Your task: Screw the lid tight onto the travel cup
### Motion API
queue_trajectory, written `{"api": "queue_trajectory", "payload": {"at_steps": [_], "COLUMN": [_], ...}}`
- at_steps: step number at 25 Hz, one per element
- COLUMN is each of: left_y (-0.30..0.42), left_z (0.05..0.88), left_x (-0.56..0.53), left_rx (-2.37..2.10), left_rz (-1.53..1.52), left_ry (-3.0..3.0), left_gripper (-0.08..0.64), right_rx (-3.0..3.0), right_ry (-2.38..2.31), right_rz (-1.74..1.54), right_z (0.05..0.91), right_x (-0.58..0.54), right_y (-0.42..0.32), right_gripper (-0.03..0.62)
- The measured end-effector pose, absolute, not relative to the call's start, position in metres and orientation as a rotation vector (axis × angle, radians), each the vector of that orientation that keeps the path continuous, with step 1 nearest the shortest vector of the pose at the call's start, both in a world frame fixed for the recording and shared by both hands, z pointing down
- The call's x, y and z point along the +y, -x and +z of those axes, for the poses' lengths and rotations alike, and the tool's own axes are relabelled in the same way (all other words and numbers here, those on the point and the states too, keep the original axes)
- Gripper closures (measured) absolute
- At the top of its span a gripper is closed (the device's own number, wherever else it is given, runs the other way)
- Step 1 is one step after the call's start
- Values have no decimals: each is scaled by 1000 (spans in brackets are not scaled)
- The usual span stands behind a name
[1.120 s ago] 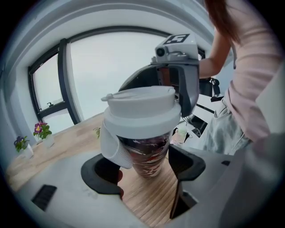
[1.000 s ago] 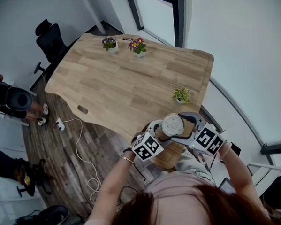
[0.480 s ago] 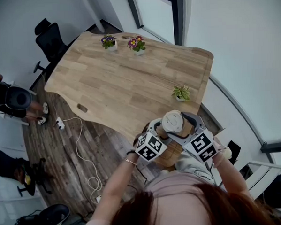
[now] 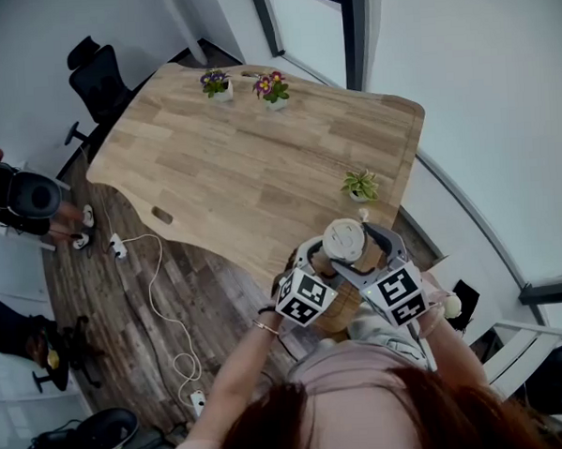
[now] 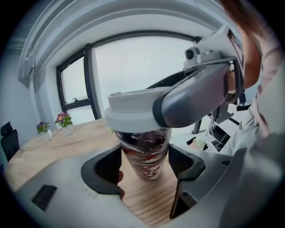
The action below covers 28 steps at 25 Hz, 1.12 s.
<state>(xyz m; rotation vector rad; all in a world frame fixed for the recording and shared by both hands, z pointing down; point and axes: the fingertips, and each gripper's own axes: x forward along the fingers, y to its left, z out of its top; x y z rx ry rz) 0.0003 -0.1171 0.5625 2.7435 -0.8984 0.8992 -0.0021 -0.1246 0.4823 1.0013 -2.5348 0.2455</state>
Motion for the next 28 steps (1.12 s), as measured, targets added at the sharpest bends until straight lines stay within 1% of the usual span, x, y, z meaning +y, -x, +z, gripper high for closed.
{"api": "queue_trajectory", "payload": {"at_steps": [4, 11, 14, 21, 24, 28], "left_y": [0, 1, 1, -2, -1, 2], "left_z": [563, 566, 564, 562, 564, 565], "left_x": [-117, -108, -110, -117, -116, -115], "left_rx": [-838, -607, -669, -935, -901, -777], "left_rz": [885, 925, 921, 831, 829, 870], "left_ry": [-2778, -2872, -2856, -2771, -2778, -2821], "left_gripper": [233, 236, 236, 236, 236, 236], "right_rx": [-2565, -2566, -2574, -2533, -2550, -2566], "right_ry": [-844, -580, -623, -959, -881, -723], "right_rz": [240, 156, 152, 206, 241, 208], "right_z": [484, 488, 486, 486, 488, 486], "right_x": [-119, -115, -116, -125, -120, -117], "right_y": [4, 7, 9, 4, 6, 5], "right_gripper": [212, 213, 213, 213, 211, 210]}}
